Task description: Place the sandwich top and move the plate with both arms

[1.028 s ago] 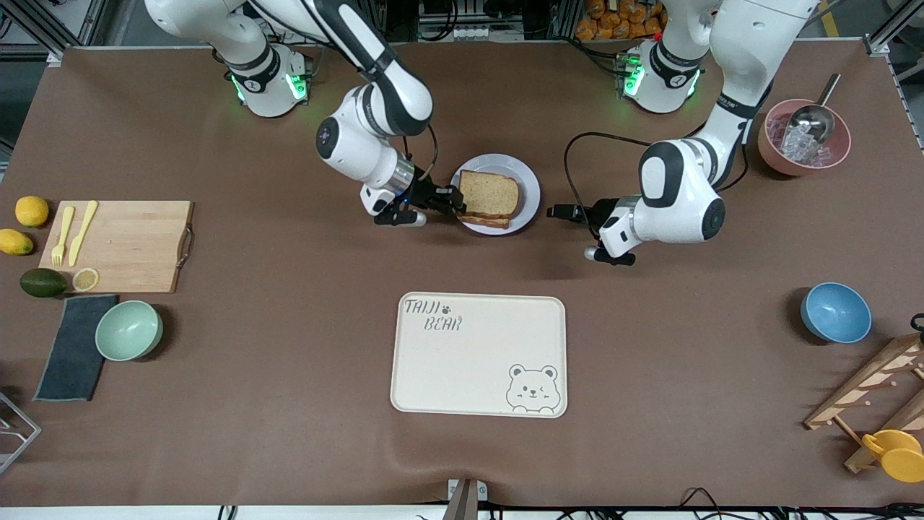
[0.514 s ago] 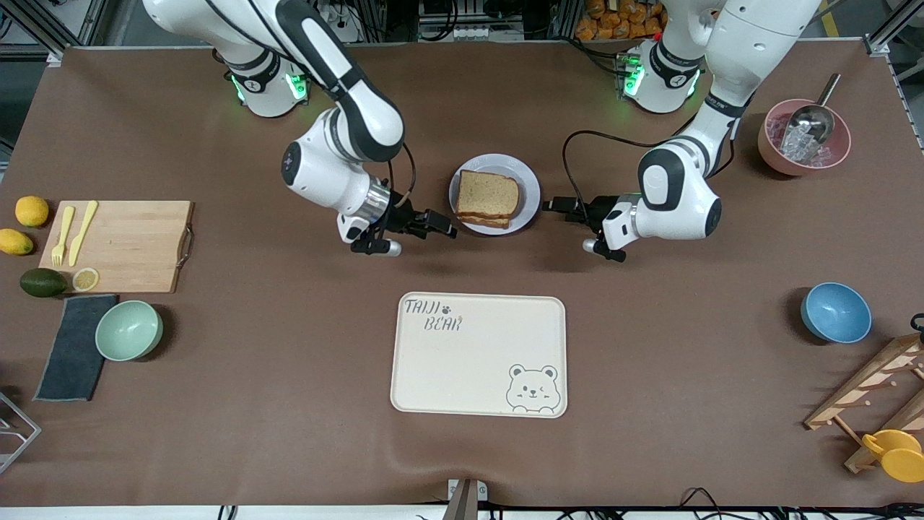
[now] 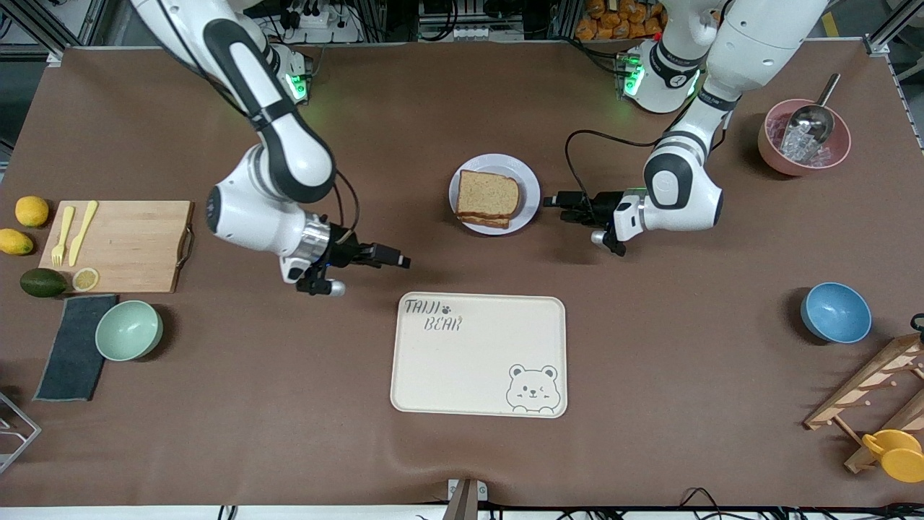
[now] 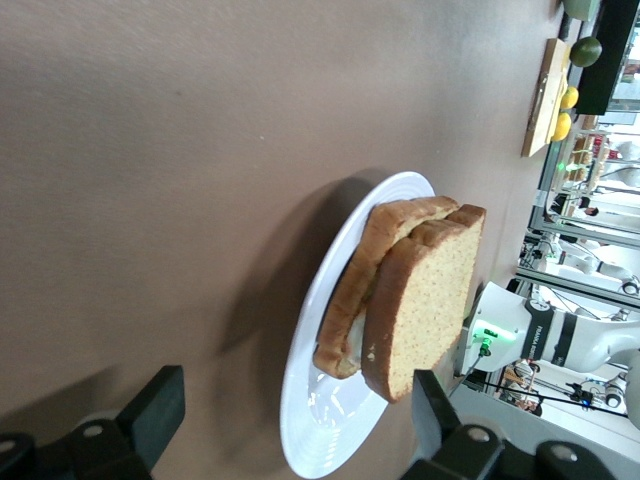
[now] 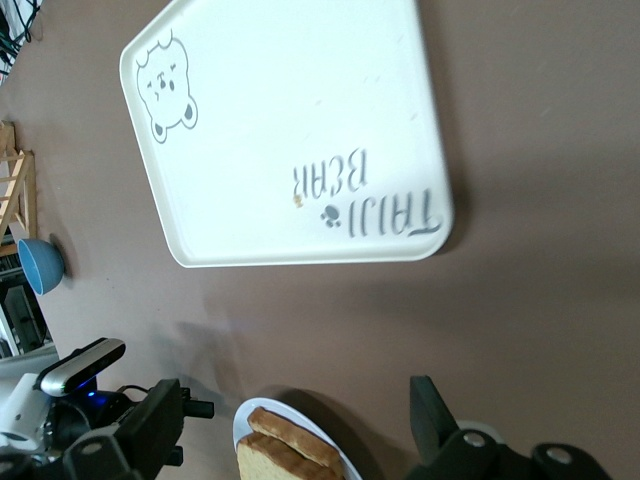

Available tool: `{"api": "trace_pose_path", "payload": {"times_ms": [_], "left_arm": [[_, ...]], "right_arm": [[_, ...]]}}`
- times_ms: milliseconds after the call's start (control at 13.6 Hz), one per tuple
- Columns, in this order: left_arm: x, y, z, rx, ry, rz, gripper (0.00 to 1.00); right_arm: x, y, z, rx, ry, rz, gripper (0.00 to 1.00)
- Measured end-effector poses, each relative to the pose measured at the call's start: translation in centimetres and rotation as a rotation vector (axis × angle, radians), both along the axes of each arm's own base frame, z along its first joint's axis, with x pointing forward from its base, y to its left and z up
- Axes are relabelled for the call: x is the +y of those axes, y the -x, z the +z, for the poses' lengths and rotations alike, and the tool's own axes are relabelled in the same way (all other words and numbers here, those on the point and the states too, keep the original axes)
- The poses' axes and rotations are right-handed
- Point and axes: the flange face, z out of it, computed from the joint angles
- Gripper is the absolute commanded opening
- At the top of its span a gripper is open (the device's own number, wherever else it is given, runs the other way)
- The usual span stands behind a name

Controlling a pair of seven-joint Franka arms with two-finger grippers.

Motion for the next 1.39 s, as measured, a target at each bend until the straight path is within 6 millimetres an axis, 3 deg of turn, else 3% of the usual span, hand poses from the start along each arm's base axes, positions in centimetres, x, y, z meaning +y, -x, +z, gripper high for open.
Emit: {"api": "trace_pose_path", "payload": {"times_ms": [220, 441, 808, 954, 1175, 1395], "left_arm": [[-2.4, 0.9, 0.4, 0.008, 0.033, -0.01, 1.0], [-3.4, 1.3, 0.4, 0.004, 0.028, -0.026, 1.0], [-3.9, 2.0, -1.3, -0.034, 0.058, -0.005, 1.0], [-4.0, 2.6, -2.7, -0.049, 0.069, -0.003, 1.0], [-3.9, 2.7, -2.9, -0.059, 0.077, -0.004, 1.0], [-3.8, 2.7, -2.9, -0.059, 0.077, -0.004, 1.0]], "right_arm": [[-6.9, -3.0, 1.8, 0.036, 0.02, 0.051, 1.0], [-13.7, -4.8, 3.8, 0.058, 0.06, 0.086, 1.0], [-21.2, -6.5, 8.0, 0.061, 0.167, 0.15, 1.0], [-23.3, -7.0, 10.2, 0.05, 0.255, 0.195, 1.0], [-25.1, -7.3, 14.6, 0.023, 0.422, 0.27, 1.0], [-25.8, -5.6, 19.9, 0.006, 0.524, 0.307, 1.0]]}}
